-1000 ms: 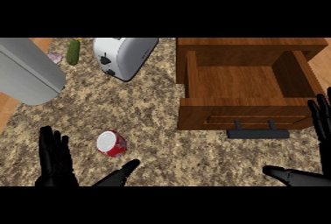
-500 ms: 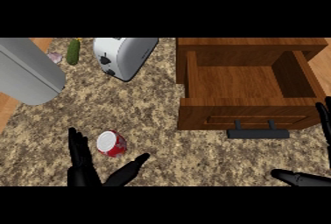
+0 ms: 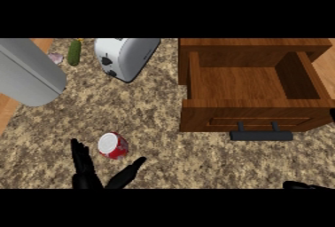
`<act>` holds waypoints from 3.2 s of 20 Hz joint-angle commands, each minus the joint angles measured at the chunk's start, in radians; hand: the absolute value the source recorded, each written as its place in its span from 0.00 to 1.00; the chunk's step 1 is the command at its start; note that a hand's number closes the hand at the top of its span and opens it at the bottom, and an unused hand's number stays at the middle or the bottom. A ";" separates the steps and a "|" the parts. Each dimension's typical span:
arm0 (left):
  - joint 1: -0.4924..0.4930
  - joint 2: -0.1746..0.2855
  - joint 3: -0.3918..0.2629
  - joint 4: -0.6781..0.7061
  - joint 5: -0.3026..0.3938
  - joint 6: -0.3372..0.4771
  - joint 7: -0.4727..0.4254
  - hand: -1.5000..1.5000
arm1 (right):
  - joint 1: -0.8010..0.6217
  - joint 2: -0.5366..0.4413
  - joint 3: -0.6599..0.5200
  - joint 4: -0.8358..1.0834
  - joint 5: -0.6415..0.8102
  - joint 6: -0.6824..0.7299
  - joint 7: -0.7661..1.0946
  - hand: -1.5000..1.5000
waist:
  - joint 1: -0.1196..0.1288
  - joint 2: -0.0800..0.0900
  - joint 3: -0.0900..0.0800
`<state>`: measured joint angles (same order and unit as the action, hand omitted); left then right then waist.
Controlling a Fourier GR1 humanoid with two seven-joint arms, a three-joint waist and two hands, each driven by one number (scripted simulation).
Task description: Pick up the can, place it into the drawer and close the drawer
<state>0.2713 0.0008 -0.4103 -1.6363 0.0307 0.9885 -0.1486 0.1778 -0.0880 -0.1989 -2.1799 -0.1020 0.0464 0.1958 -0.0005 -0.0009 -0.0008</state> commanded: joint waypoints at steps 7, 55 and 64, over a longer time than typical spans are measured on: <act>-0.048 -0.001 0.086 0.274 0.342 -0.079 -0.356 0.00 | 0.072 0.030 -0.036 0.030 -0.009 0.055 -0.095 0.00 | -0.001 0.000 0.000; -0.847 0.132 0.278 1.175 0.447 -0.926 -0.484 1.00 | -0.112 -0.046 -0.138 -0.002 -0.027 0.074 0.063 0.00 | -0.022 0.008 0.000; -0.948 0.120 0.276 1.062 0.392 -0.887 -0.324 1.00 | -0.039 -0.020 -0.161 -0.111 -0.058 0.071 0.101 0.00 | -0.009 -0.001 0.001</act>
<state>-0.6347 0.1162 -0.1265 -0.5247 0.4442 0.0937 -0.5482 0.0960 -0.1048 -0.3259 -2.2536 -0.1149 0.0942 0.3019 -0.0106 0.0010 -0.0004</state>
